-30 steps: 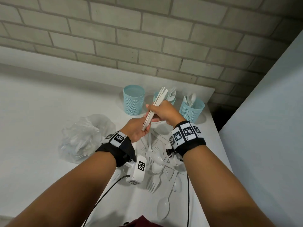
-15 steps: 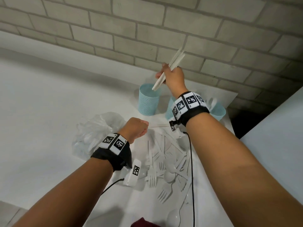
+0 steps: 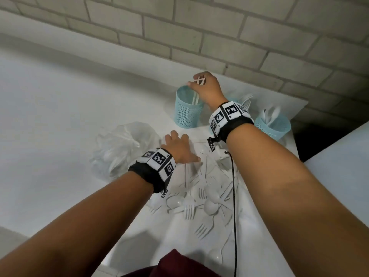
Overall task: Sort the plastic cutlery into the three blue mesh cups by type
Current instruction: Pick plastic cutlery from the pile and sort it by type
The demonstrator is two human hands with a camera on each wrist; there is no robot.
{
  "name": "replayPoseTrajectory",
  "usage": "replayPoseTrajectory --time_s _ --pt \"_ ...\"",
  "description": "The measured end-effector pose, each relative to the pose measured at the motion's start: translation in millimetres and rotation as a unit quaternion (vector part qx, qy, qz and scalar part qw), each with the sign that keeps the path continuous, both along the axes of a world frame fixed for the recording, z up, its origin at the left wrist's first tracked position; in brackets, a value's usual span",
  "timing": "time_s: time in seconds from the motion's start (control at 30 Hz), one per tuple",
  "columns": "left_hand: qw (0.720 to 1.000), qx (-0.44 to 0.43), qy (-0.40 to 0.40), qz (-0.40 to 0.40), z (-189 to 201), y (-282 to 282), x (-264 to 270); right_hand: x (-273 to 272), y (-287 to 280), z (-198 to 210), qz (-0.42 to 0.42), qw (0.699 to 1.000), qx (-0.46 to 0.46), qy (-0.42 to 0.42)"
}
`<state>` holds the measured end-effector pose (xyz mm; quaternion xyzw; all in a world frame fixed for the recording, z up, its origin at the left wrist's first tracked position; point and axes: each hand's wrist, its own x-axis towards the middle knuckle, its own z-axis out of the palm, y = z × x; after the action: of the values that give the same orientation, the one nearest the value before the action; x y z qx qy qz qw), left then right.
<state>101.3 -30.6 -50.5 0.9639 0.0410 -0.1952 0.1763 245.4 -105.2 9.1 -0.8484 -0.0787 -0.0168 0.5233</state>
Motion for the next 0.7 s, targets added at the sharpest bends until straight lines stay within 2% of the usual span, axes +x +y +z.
replayPoseTrajectory --time_s 0.17,0.23,0.3,0.33,0.4,0.47,0.53,0.6,0.63,0.7 --pt "0.998 0.012 0.044 -0.041 -2 -8 5 -19 -23 32 0.029 0.996 0.029 -0.077" --pt "0.998 0.026 0.037 -0.04 -1 -11 4 -36 -37 51 0.075 0.995 0.046 -0.046" --pt "0.998 0.042 0.018 -0.041 1 -15 2 -57 -53 67 0.161 0.985 0.022 0.054" --pt "0.998 0.048 0.009 -0.04 1 -16 1 -67 -60 73 0.21 0.97 -0.025 0.118" --pt "0.997 0.06 -0.003 -0.038 2 -19 -1 -83 -70 73 0.269 0.921 -0.172 0.222" --pt "0.997 0.068 -0.008 -0.031 2 -21 -3 -91 -77 59 0.245 0.878 -0.301 0.28" --pt "0.997 0.074 -0.01 -0.025 2 -24 -5 -96 -80 37 0.195 0.846 -0.398 0.295" --pt "0.997 0.078 -0.009 -0.019 4 -27 -8 -102 -84 13 0.156 0.816 -0.484 0.276" --pt "0.997 0.074 -0.01 -0.014 5 -29 -9 -107 -86 2 0.139 0.81 -0.508 0.26" --pt "0.999 0.053 -0.007 0.003 7 -32 -10 -118 -88 -15 0.109 0.816 -0.516 0.239"
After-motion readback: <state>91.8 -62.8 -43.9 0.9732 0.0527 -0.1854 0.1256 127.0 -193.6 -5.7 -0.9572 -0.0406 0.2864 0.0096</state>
